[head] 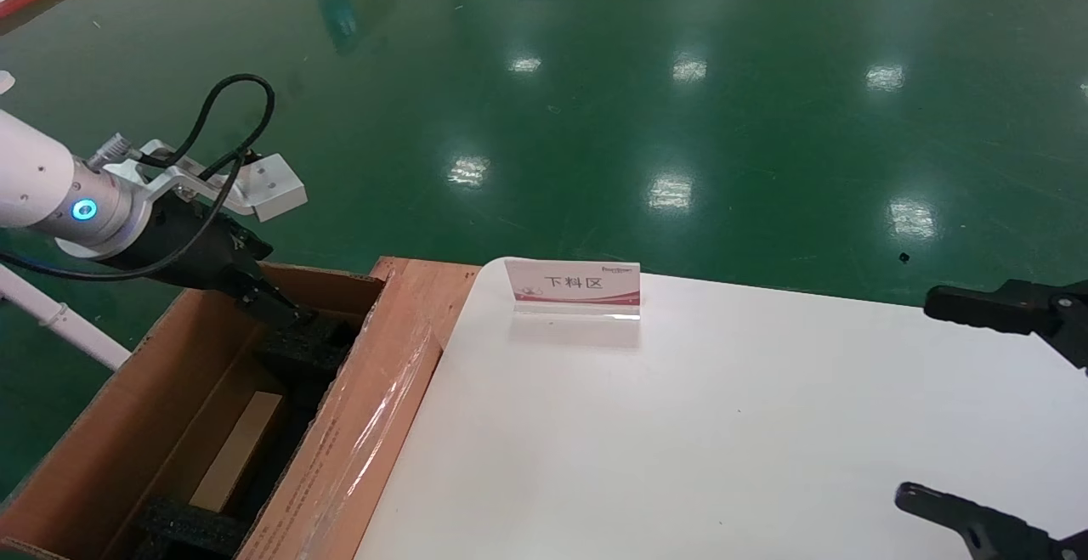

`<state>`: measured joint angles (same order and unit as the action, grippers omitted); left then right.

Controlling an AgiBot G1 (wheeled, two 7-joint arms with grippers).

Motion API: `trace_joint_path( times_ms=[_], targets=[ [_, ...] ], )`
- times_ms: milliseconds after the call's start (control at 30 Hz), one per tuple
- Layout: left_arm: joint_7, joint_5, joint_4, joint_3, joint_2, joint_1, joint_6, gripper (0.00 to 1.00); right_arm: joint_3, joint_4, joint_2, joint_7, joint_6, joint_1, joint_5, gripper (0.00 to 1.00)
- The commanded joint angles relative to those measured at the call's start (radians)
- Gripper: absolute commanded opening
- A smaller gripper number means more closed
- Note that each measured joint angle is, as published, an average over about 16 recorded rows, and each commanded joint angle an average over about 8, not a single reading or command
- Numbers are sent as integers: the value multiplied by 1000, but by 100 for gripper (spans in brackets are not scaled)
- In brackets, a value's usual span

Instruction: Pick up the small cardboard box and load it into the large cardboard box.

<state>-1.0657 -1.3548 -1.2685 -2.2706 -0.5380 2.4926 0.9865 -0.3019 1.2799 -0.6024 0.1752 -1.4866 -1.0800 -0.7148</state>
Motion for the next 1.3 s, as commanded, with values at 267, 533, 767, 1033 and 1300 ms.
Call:
trace_joint_path(
  times_ms=[267,533,767,1033,1300],
  targets=[
    [97,65,-8,228,-7,-159,57,100,0,-1,0,0,0,0,0,100],
    [218,151,-10,500,-18,-354,127,100,-1,-1,0,-1,0,0,1,100],
    [324,228,-11,741,-27,-525,188,100,-1,-1,0,-1,0,-1,1,100],
    [446,315,-12,1015,-37,-721,259,100,0,-1,0,0,0,0,0,100],
    [567,401,-13,1289,-47,-917,329,100,4,0,-1,2,-1,1,-2,100]
  ],
)
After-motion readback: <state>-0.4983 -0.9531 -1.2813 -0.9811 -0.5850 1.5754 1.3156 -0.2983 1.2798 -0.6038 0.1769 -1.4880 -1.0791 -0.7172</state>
